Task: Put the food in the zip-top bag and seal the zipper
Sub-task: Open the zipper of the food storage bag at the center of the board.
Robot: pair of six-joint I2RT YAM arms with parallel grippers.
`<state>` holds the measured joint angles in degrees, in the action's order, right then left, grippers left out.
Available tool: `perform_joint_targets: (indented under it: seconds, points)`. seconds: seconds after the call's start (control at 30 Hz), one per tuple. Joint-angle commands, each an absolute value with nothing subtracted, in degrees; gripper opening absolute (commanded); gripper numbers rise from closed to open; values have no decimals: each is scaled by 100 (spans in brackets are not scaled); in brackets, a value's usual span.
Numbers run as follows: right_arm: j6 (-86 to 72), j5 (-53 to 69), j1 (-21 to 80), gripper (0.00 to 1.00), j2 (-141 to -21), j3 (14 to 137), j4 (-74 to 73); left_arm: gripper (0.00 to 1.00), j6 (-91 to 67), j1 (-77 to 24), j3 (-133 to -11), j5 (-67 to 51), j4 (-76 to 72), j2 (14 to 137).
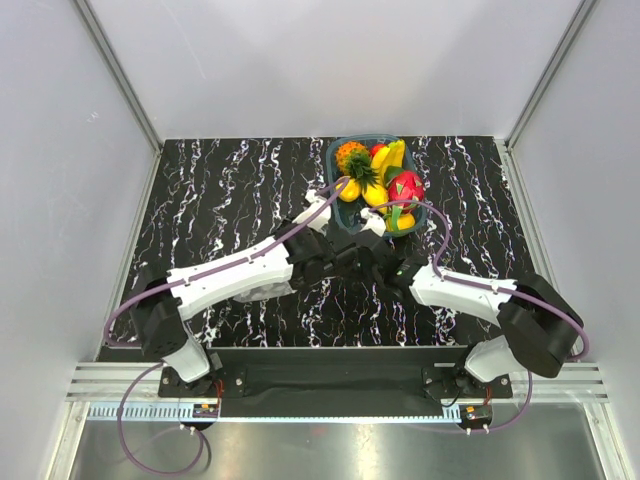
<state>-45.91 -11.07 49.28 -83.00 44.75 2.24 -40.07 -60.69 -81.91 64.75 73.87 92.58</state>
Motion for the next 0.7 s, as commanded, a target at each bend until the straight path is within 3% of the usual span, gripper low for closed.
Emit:
perform_joint_targets:
  seconds: [0.0,0.1,0.27,0.67]
  points:
    - [-4316,-1353,4869,29,-8148,4719,26,0,-3791,-6056,-8210,6769,7139,9019]
    - [-4175,-1450,4808,43,-7998,4772,-263,0,-3201,-5942,-7920,6128,6085,8633]
    - [-4061,-1363,4650,49,-7735,4729,-404,0,-2453,-5722,-7594,4967,5134,8209]
    - [-3674,-440,4439,72,-7523,5001,-589,0,-2356,-5563,-7540,4052,4368,8736]
